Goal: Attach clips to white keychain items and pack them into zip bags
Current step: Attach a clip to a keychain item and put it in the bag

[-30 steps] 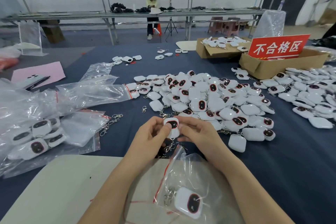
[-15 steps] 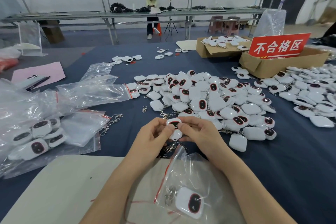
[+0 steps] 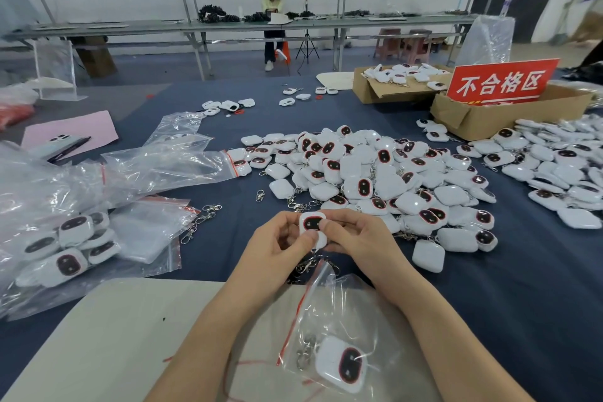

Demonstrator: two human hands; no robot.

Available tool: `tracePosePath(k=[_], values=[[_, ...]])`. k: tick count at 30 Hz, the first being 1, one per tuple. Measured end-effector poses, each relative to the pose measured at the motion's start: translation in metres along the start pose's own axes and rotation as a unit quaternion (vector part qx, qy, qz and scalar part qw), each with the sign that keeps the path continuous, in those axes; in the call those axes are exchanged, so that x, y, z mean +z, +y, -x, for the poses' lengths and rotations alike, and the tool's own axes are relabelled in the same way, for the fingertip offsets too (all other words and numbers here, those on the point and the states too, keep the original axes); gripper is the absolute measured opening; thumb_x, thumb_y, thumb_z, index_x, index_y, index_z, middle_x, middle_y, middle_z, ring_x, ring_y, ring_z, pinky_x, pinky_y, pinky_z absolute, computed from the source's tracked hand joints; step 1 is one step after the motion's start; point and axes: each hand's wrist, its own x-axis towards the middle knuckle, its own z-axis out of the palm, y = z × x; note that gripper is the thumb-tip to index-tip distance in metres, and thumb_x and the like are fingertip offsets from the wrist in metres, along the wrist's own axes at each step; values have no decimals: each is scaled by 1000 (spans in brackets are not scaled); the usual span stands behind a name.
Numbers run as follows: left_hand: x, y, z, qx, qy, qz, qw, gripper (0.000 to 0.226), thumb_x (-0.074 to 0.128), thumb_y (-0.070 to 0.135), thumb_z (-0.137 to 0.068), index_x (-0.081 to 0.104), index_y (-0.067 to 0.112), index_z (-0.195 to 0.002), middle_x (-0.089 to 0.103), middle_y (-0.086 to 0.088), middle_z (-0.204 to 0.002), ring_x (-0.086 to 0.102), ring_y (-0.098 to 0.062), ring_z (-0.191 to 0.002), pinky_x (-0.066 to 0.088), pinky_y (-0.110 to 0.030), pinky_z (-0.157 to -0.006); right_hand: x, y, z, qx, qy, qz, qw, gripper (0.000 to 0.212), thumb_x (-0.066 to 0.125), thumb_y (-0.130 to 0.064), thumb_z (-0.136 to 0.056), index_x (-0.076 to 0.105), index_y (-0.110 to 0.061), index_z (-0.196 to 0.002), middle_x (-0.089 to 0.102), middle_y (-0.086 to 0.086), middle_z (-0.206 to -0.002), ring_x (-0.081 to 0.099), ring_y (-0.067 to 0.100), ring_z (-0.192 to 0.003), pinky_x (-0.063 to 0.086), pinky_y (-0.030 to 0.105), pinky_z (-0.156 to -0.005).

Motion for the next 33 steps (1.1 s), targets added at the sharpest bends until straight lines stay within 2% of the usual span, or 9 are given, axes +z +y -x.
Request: tracePosePath(k=[5, 11, 14, 17, 20, 25, 28, 30, 33], values=[[-2, 0, 0, 3, -5, -24, 1000, 18, 69, 15, -96, 68, 24, -111, 74, -5, -95, 65, -10, -84, 54, -24, -80, 0, -1, 0, -2, -7, -5, 1000, 15, 67, -12, -95, 76, -20, -104, 78, 8, -97, 75, 23, -93, 60, 30, -85], [0, -1, 0, 6, 9, -49, 999, 17, 70, 16, -94, 68, 23, -109, 73, -4, -91, 63, -6, -77, 52, -18, -74, 0, -3, 2, -9, -15, -7, 1000, 19, 67, -9, -94, 78, -24, -96, 78, 7, -95, 75, 17, -88, 58, 21, -75], [0, -2, -1, 6, 11, -46, 999, 16, 71, 15, -93, 68, 22, -107, 74, -4, -90, 63, -5, -76, 51, -16, -73, 0, -1, 2, -12, -17, -1, 1000, 20, 68, -11, -94, 79, -27, -95, 78, 8, -97, 74, 24, -93, 60, 29, -82], [1, -3, -2, 13, 16, -47, 999, 16, 71, 14, -93, 69, 23, -106, 73, 2, -84, 63, -3, -74, 50, -15, -71, -1, 1, 0, -17, -14, 10, 1000, 18, 67, -13, -95, 79, -27, -97, 78, 6, -98, 74, 24, -96, 60, 32, -87], [3, -3, -1, 29, 29, -37, 998, 16, 72, 18, -93, 70, 29, -105, 75, 7, -87, 67, -4, -77, 52, -16, -72, -1, 1, 0, -18, -11, -16, 1000, 21, 65, -13, -97, 79, -29, -98, 78, 6, -100, 74, 22, -97, 59, 26, -81], [5, 1, 1, 52, 21, -42, 998, 23, 54, 23, -105, 69, 36, -118, 76, 11, -96, 67, -3, -80, 53, -17, -71, -1, 3, -3, -25, 21, -44, 998, 16, 64, -11, -97, 71, -20, -108, 74, 10, -100, 75, 20, -87, 60, 26, -75], [4, 2, 2, 60, 23, -59, 996, 28, 54, 27, -105, 66, 40, -127, 73, 13, -102, 67, -1, -87, 54, -19, -75, 0, 2, -3, -19, 28, -42, 999, 20, 64, -9, -96, 71, -21, -111, 72, 9, -101, 74, 15, -83, 60, 25, -75], [4, 1, 2, 58, 37, -60, 996, 28, 60, 30, -102, 66, 45, -124, 69, 8, -106, 67, -6, -94, 56, -26, -80, 0, 1, -1, -20, -8, -35, 999, 28, 61, -6, -97, 69, -26, -115, 74, 6, -108, 74, 14, -91, 59, 25, -79], [5, -1, 2, 54, 51, -75, 994, 32, 69, 28, -95, 63, 51, -118, 59, 6, -110, 64, -9, -92, 55, -23, -82, -3, 1, 3, -30, -82, -11, 996, 38, 56, -4, -100, 64, -23, -132, 71, 2, -125, 65, 16, -120, 53, 34, -100]])
